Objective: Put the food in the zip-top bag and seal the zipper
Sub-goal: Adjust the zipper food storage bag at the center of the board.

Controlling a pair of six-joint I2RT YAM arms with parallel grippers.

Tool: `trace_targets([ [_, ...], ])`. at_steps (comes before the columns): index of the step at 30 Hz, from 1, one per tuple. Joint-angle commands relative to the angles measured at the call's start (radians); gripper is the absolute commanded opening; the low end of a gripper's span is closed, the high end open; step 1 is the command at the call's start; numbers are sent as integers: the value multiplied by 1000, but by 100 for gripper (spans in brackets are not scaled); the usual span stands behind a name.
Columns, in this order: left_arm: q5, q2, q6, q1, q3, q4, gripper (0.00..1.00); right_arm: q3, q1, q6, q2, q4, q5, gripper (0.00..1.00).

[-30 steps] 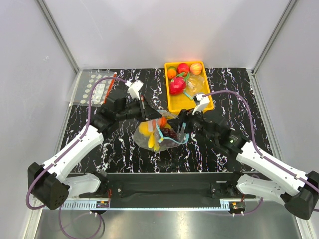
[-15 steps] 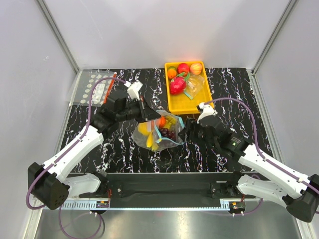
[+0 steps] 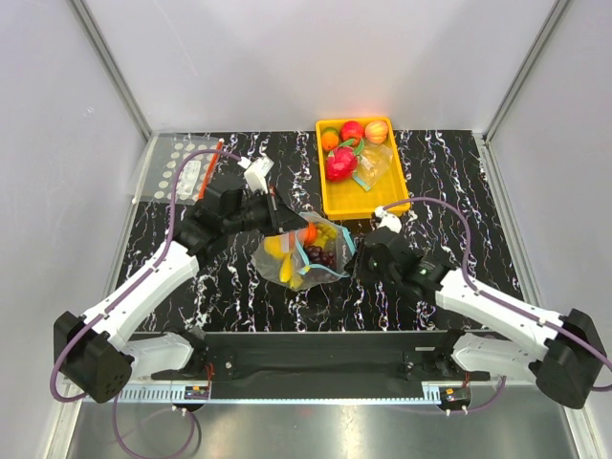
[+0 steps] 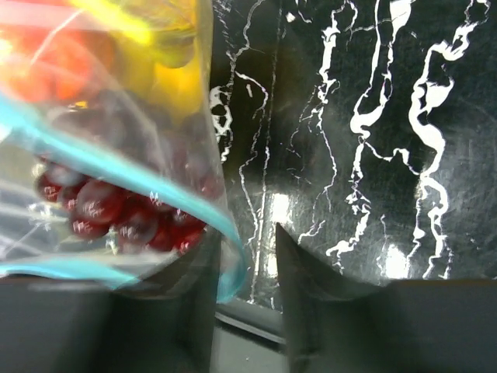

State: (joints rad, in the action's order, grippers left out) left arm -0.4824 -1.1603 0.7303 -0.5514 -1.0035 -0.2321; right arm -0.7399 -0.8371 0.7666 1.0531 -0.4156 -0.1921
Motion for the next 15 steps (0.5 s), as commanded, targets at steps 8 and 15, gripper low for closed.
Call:
trace_targets([
  [8, 37, 13, -68, -31, -43, 13, 0, -146, -7, -4, 27, 32, -26, 0],
  [15, 134, -82, -149, -194, -196, -95, 0, -398, -8, -85, 157, -58, 5, 0],
])
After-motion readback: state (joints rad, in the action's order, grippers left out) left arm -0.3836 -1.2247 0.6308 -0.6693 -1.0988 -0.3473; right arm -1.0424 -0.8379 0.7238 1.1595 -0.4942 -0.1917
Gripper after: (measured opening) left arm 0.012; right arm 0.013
